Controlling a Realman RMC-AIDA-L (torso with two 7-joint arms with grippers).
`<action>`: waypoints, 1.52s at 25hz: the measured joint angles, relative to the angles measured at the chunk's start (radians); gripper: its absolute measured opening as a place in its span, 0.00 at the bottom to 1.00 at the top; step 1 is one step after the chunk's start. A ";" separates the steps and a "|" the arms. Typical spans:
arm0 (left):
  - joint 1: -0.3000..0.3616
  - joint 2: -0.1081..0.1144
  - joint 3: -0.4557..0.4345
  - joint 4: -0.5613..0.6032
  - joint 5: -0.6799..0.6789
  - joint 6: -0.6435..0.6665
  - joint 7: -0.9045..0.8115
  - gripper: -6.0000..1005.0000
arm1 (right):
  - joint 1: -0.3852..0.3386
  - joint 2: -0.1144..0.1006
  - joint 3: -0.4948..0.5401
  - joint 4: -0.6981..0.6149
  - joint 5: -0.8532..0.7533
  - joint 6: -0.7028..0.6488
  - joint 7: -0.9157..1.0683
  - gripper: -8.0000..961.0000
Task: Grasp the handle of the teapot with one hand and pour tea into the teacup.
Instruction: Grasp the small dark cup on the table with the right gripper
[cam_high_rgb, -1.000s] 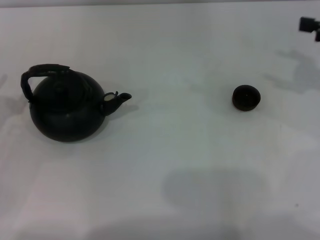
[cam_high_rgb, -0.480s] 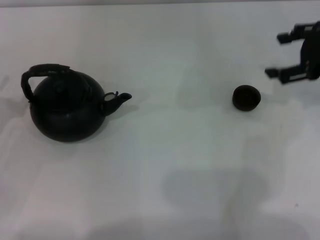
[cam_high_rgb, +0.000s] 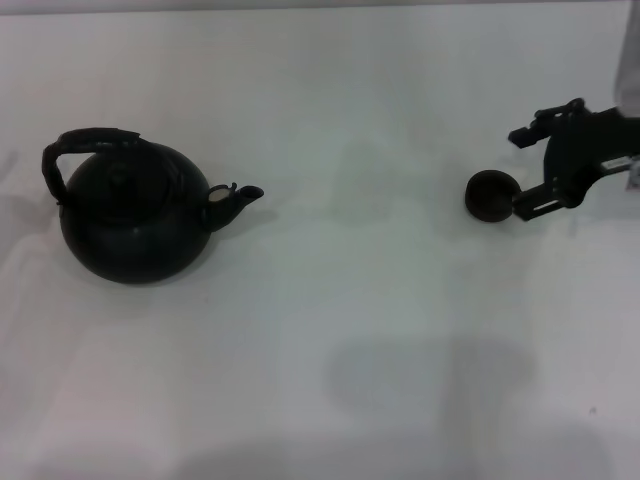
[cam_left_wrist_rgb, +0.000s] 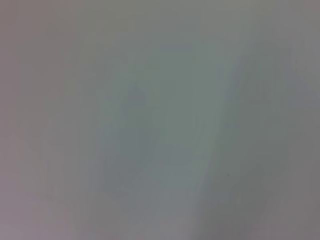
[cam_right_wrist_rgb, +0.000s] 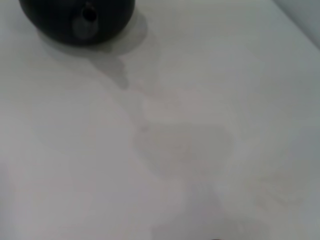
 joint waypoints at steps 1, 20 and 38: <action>-0.001 0.000 0.000 0.000 0.000 0.000 0.000 0.70 | 0.006 0.000 -0.012 0.012 -0.002 -0.011 0.003 0.90; 0.001 0.001 0.000 0.005 0.011 0.000 0.001 0.70 | 0.047 0.002 -0.105 0.116 -0.031 -0.107 0.008 0.90; -0.002 0.001 0.000 0.009 0.011 0.000 0.001 0.70 | 0.076 0.002 -0.161 0.200 -0.079 -0.207 0.040 0.89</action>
